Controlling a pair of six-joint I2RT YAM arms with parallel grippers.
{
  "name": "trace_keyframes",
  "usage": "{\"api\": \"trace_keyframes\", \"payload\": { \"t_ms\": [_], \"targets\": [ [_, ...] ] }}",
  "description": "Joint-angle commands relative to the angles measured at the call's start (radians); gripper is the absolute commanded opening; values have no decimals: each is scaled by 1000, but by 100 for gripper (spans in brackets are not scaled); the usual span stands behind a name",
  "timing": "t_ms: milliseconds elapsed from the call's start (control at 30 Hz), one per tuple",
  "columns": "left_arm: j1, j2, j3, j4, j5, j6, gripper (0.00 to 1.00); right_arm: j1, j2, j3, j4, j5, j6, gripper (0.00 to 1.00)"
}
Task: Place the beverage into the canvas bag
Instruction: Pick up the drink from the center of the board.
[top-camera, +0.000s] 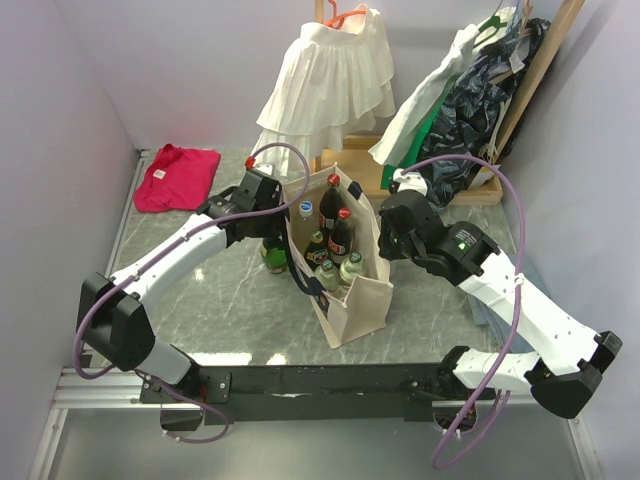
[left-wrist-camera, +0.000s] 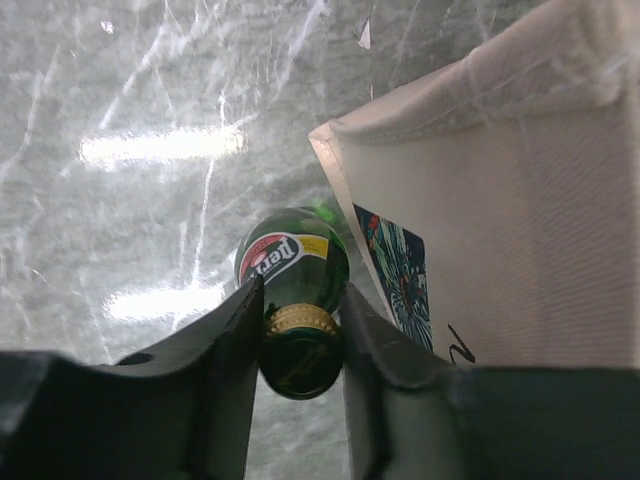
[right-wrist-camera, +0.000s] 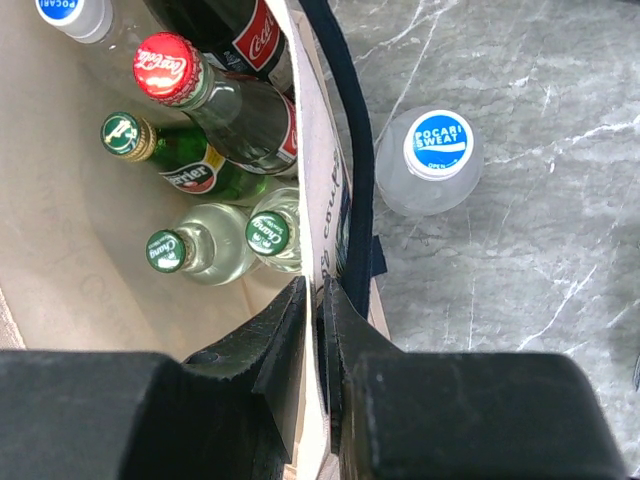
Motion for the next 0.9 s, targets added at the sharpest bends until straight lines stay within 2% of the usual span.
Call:
{"api": "trace_keyframes", "payload": {
  "t_ms": [0,133,167,867],
  "targets": [
    [2,4,0,15,2,30,32,2,-4,33,14,27,4,20],
    [2,2,-3,12,6,29,13,3,-1,31,17,25,4,20],
    [2,1,-1,10,5,30,1,3,-1,30,17,24,3,20],
    [2,-30,110,-70,-3,64,1,3,10,42,18,12,-13,20]
  ]
}}
